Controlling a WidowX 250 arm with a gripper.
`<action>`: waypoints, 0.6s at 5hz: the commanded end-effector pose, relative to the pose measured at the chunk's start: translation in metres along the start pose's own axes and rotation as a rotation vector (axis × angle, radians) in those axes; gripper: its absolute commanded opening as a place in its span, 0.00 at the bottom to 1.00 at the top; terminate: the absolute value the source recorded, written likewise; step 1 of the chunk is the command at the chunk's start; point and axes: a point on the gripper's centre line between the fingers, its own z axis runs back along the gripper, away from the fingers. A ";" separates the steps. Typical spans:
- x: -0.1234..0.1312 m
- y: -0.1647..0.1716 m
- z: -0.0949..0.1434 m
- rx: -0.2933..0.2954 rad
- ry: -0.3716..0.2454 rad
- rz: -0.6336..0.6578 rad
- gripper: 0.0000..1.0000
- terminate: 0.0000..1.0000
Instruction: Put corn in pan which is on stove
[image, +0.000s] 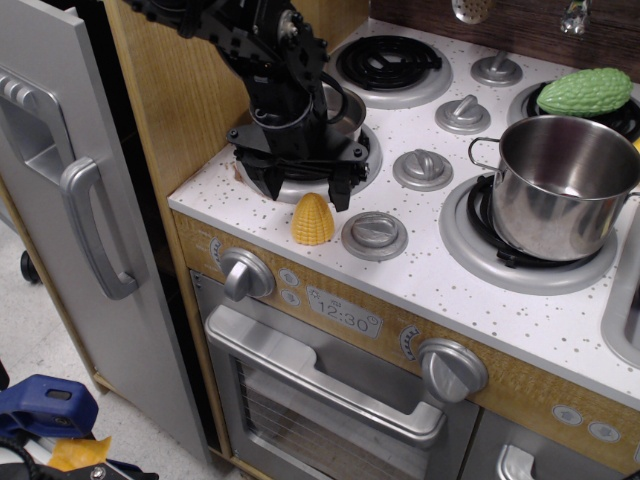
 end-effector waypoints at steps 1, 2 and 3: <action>0.000 0.005 -0.011 -0.028 -0.029 0.005 1.00 0.00; -0.006 0.006 -0.018 -0.046 -0.039 0.023 1.00 0.00; -0.009 0.007 -0.021 -0.048 -0.044 0.048 0.00 0.00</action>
